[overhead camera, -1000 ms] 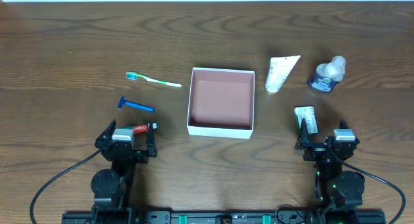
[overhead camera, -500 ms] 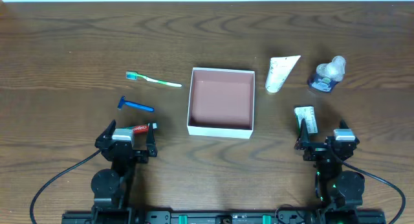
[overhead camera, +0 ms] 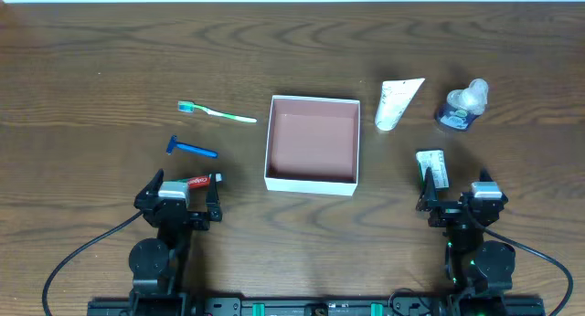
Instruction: Pack container
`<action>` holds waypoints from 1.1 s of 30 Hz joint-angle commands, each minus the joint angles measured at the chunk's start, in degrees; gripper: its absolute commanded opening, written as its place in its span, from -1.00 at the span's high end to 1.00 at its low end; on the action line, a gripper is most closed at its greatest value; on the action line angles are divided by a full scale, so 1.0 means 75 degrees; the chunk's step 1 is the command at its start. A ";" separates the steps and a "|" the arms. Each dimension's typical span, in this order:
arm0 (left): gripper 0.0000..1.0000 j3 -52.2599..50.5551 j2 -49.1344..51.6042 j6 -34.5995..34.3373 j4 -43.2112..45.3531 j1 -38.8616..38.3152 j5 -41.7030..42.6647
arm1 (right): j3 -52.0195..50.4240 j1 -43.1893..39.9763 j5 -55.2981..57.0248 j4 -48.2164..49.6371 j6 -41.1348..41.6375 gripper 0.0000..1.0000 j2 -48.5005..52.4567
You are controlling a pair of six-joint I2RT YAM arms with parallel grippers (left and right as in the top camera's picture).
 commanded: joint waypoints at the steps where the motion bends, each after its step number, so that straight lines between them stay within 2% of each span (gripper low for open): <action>1: -0.96 -0.0111 0.0015 0.0020 -0.0291 -0.0032 0.0058 | -0.0029 0.0082 -0.0029 -0.0020 -0.0090 -0.98 0.0015; 12: -0.96 -0.0111 0.0015 0.0020 -0.0291 -0.0032 0.0058 | -0.0026 0.0067 0.0245 0.0026 -0.0090 -0.98 0.0015; 17: -0.96 -0.0111 0.0015 0.0020 -0.0291 -0.0032 0.0061 | -0.0026 0.0067 -0.1070 0.0373 -0.0032 -0.99 0.0015; 22: -0.96 -0.0111 0.0015 0.0020 -0.0291 -0.0032 0.0061 | 0.0055 0.0067 -0.1970 0.0137 0.0003 -0.98 0.0015; 29: -0.96 -0.0111 0.0015 0.0020 -0.0289 -0.0032 0.0058 | 0.1244 0.0067 -0.2442 -0.0597 0.0312 -0.98 0.0224; 33: -0.96 -0.0111 0.0015 0.0020 -0.0291 -0.0032 0.0058 | 0.2457 0.0067 -0.2769 -0.0883 0.0119 -0.98 0.1215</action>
